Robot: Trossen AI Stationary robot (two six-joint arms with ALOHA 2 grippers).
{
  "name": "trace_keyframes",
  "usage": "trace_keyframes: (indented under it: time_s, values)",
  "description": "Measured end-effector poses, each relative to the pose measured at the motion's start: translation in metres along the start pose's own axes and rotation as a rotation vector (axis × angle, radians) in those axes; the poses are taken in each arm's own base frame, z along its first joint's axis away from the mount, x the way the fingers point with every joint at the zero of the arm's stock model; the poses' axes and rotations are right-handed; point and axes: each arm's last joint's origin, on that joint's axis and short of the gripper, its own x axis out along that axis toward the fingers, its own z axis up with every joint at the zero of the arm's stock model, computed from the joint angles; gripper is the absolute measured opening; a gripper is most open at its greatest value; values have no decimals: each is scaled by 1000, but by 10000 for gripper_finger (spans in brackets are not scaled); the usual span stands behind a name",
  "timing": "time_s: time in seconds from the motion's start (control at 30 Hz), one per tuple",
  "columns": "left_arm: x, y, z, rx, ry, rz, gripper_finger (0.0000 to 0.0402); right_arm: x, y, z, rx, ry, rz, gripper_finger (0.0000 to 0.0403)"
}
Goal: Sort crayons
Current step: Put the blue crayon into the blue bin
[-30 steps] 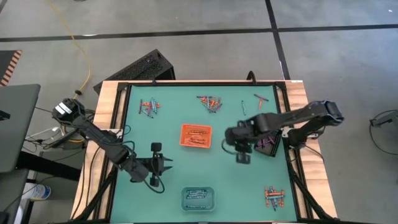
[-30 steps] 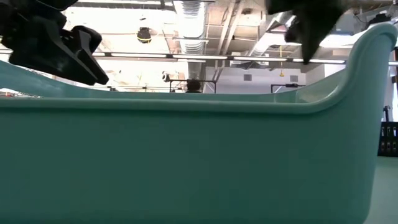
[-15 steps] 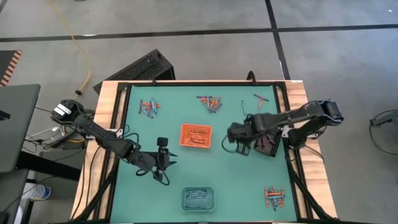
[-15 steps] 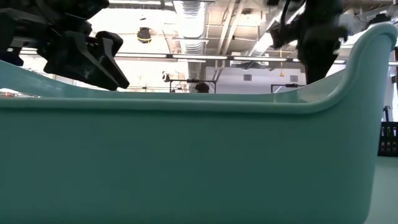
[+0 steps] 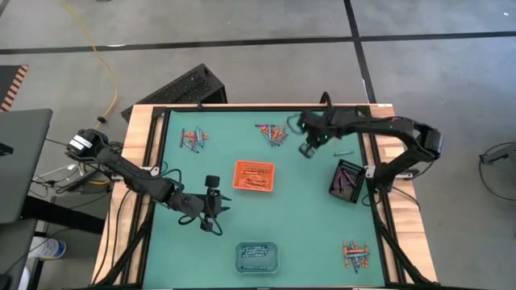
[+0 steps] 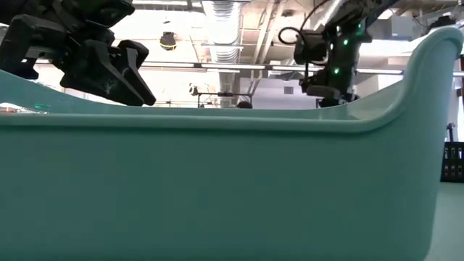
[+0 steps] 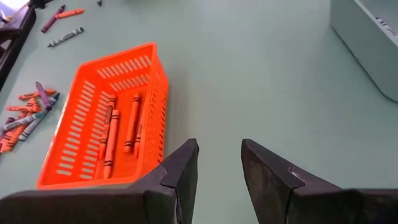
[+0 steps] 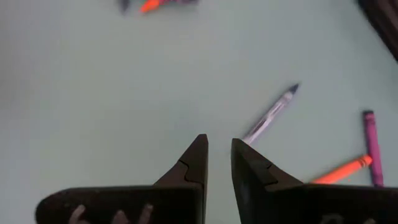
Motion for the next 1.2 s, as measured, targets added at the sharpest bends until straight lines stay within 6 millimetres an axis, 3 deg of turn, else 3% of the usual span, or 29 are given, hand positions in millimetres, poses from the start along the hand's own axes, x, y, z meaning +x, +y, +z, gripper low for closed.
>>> trace_keyframes:
  time_s: [0.17,0.43,1.03,1.2]
  values:
    - [0,0,0,-28,1,-3,114,19,-28,5,84,-54,66,64]
    - [0,-1,-1,-52,5,-20,114,41,-64,-6,213,-47,25,64]
    - [0,-1,2,-52,-18,-20,114,68,-66,-24,290,-96,27,64]
    - [0,-1,2,-54,-18,-22,114,91,-60,-24,279,-27,19,64]
